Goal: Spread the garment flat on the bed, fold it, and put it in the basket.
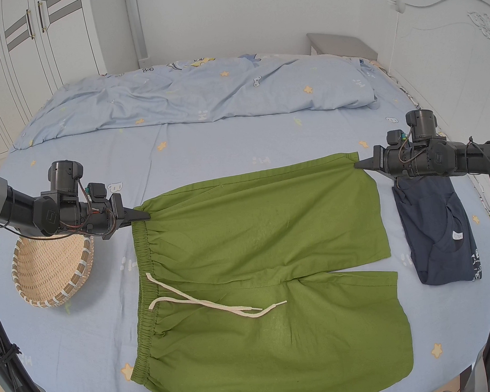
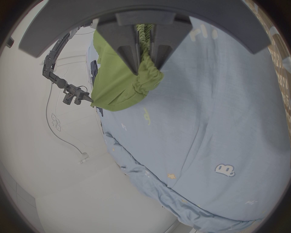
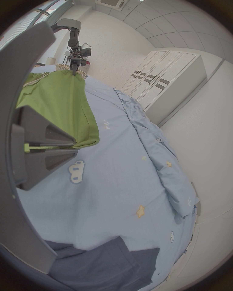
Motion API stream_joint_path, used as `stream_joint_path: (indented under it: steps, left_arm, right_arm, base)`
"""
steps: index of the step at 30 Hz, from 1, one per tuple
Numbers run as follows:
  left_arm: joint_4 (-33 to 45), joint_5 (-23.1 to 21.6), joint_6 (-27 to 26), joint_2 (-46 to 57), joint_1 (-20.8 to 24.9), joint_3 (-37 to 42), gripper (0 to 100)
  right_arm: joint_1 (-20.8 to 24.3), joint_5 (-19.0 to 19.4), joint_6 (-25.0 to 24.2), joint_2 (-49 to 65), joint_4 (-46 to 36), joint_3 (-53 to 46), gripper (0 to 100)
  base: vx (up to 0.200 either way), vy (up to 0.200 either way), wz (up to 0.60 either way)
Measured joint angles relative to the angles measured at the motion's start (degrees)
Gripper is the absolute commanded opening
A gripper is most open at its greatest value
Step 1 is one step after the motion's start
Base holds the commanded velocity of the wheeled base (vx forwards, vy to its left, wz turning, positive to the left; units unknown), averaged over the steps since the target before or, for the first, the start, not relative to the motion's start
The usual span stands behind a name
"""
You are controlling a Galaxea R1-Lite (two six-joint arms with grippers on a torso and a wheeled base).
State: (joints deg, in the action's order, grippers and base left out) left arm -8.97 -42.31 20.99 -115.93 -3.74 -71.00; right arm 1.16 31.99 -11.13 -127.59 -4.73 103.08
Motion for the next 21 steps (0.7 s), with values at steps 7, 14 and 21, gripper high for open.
stream_joint_path:
  steps: [7,14,21]
  left_arm:
    - [0.0,1.78,0.0,-0.74,0.0,-0.59,0]
    - [0.09,3.29,0.0,-1.76,-0.13,-1.16,100]
    - [0.05,3.12,0.0,-2.17,0.13,-1.44,100]
  right_arm:
    - [0.0,-0.33,0.02,-1.99,0.22,0.5,0]
    - [-0.43,-0.99,-0.02,-2.95,0.39,0.69,100]
    - [-0.15,-0.57,-0.11,-3.45,0.38,0.61,100]
  base:
    - [0.0,0.0,0.0]
    - [0.0,0.0,0.0]
    - [0.0,0.0,0.0]
